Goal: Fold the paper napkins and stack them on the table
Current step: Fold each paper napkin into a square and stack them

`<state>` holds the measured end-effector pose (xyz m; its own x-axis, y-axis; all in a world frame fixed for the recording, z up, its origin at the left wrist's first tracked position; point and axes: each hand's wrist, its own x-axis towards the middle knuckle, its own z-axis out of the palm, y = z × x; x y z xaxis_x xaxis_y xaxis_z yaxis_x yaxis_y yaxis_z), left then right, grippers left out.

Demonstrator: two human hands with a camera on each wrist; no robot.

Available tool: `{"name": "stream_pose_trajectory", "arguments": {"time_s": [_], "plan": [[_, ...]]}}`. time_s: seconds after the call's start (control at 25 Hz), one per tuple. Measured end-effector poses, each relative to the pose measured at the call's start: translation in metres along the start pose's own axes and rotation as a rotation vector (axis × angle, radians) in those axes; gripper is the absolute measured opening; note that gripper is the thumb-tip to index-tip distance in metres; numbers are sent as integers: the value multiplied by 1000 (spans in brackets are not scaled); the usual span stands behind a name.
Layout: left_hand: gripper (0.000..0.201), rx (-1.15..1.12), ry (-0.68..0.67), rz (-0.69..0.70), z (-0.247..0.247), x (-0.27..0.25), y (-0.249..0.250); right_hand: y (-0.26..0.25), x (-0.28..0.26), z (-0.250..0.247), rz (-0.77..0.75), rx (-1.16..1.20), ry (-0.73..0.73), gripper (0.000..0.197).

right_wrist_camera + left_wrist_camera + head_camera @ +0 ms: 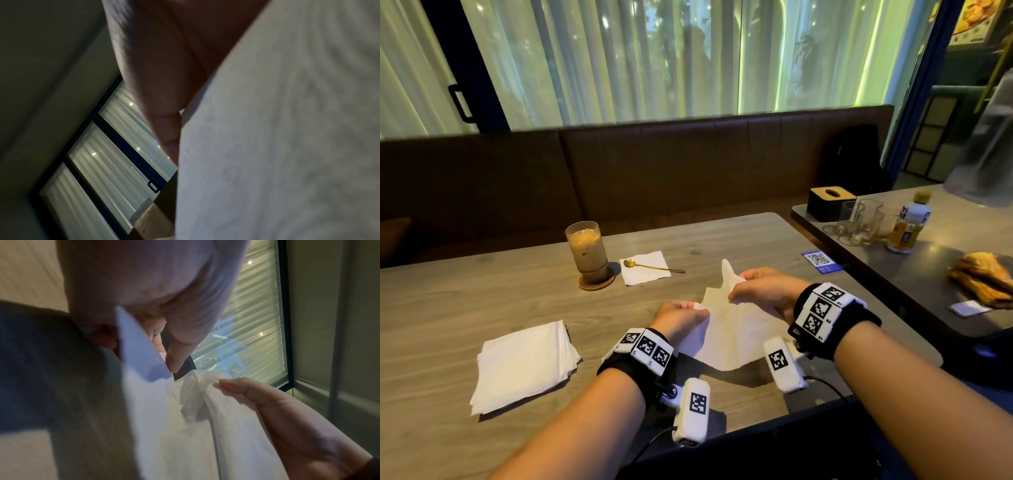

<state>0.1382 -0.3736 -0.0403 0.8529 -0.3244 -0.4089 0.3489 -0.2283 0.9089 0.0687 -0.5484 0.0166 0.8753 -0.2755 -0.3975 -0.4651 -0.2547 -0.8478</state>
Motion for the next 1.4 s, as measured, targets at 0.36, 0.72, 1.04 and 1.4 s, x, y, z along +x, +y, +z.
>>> {"name": "stream_pose_trajectory", "arguments": {"time_s": [0.36, 0.72, 1.04, 1.4], "plan": [[18, -77, 45, 51, -59, -8, -6, 20, 6, -11, 210, 2, 44, 49], [19, 25, -44, 132, -102, -37, -1, 17, 14, 9, 231, 377, -177, 32], [26, 6, -88, 167, -115, -48, 0, 12, 23, 23, 271, 440, -116, 39], [35, 2, -98, 195, -129, -49, -5, 11, 29, 33, 107, 344, 26, 32]]}}
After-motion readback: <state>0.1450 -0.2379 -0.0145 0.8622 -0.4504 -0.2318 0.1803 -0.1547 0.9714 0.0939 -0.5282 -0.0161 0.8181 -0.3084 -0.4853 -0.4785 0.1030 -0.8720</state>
